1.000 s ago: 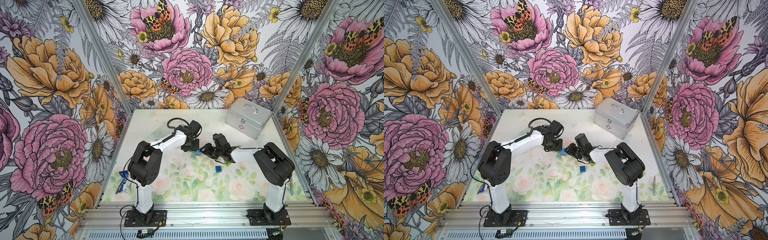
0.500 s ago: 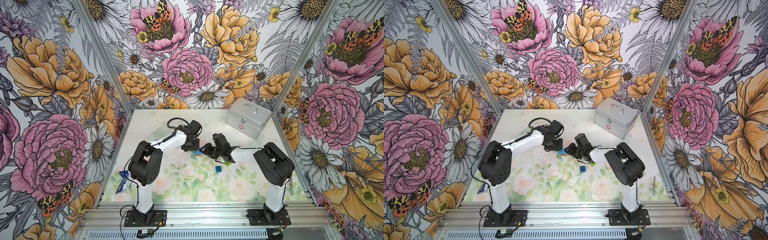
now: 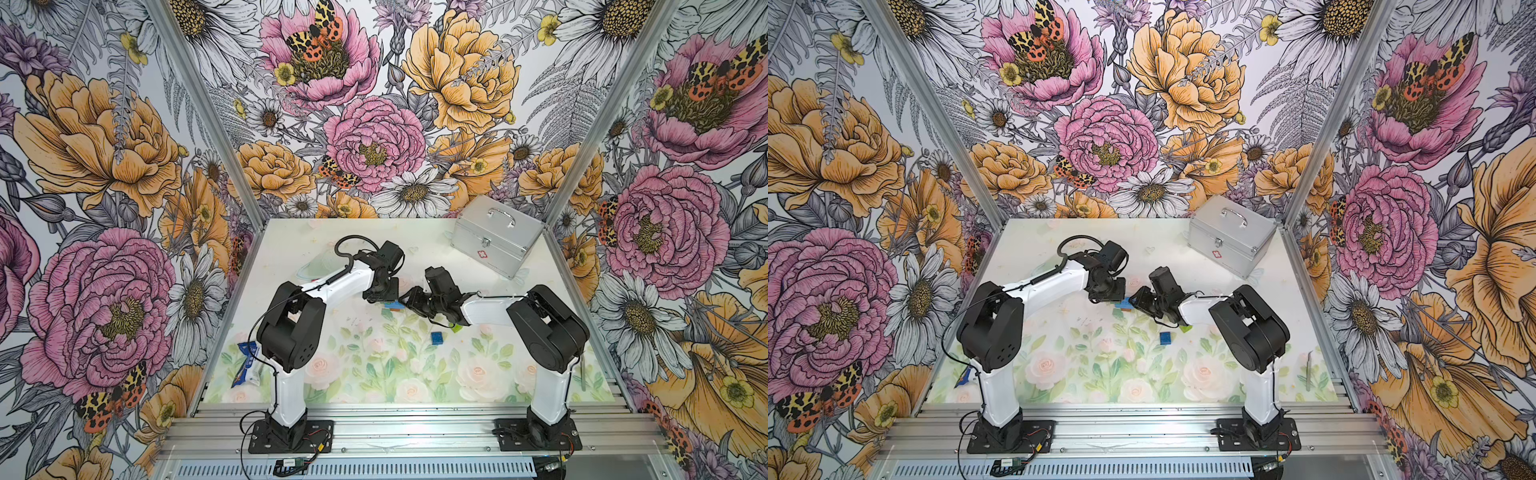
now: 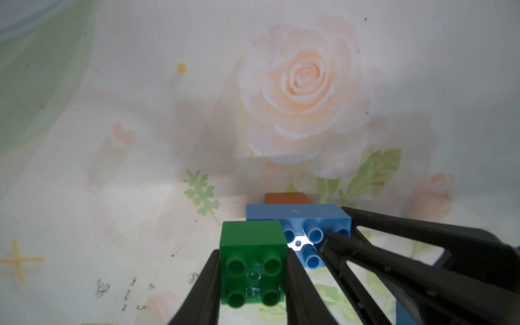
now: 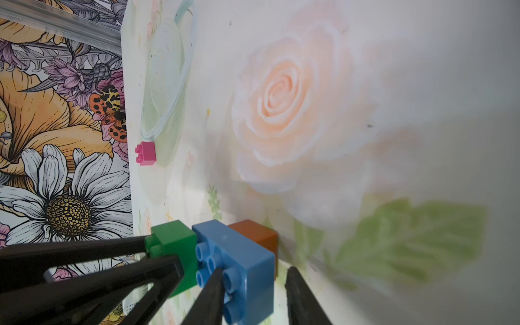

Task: Assemble the letter v with lego
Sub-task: Assemble the lego brick with the lego brick.

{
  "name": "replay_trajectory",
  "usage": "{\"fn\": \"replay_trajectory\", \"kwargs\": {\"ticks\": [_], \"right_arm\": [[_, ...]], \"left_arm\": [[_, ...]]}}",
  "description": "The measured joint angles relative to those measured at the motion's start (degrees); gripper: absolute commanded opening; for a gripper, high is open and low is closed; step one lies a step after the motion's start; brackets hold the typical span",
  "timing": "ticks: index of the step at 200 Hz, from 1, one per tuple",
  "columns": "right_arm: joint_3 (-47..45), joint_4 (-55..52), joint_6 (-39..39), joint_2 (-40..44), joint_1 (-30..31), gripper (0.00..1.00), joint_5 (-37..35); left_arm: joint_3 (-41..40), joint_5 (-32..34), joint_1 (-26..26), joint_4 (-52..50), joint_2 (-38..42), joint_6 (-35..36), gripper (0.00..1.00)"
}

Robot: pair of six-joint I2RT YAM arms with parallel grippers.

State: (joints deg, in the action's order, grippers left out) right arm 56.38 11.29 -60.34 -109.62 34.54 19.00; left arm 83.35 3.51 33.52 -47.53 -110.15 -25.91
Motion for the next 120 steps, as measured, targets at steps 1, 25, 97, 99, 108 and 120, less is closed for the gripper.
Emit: {"fn": "replay_trajectory", "kwargs": {"ticks": [1, 25, 97, 99, 108, 120], "right_arm": [[0.0, 0.0, 0.0, 0.0, 0.0, 0.37, 0.0], [0.0, 0.2, 0.0, 0.0, 0.0, 0.37, 0.2], [0.0, 0.8, 0.0, -0.5, -0.1, 0.36, 0.3], [0.0, 0.9, 0.0, -0.5, -0.1, 0.36, 0.3], [0.0, 1.0, 0.0, -0.5, -0.1, 0.36, 0.3], [0.0, 1.3, 0.0, -0.7, -0.1, 0.36, 0.4]], "left_arm": [[0.0, 0.0, 0.0, 0.0, 0.0, 0.0, 0.09], [0.0, 0.0, 0.0, -0.1, 0.0, 0.4, 0.09], [0.0, -0.8, -0.9, -0.7, 0.0, 0.8, 0.09], [0.0, -0.8, -0.9, -0.7, 0.0, 0.8, 0.09], [0.0, -0.9, -1.0, -0.7, 0.0, 0.9, 0.09], [0.0, -0.9, -1.0, -0.7, 0.0, 0.9, 0.09]]}}
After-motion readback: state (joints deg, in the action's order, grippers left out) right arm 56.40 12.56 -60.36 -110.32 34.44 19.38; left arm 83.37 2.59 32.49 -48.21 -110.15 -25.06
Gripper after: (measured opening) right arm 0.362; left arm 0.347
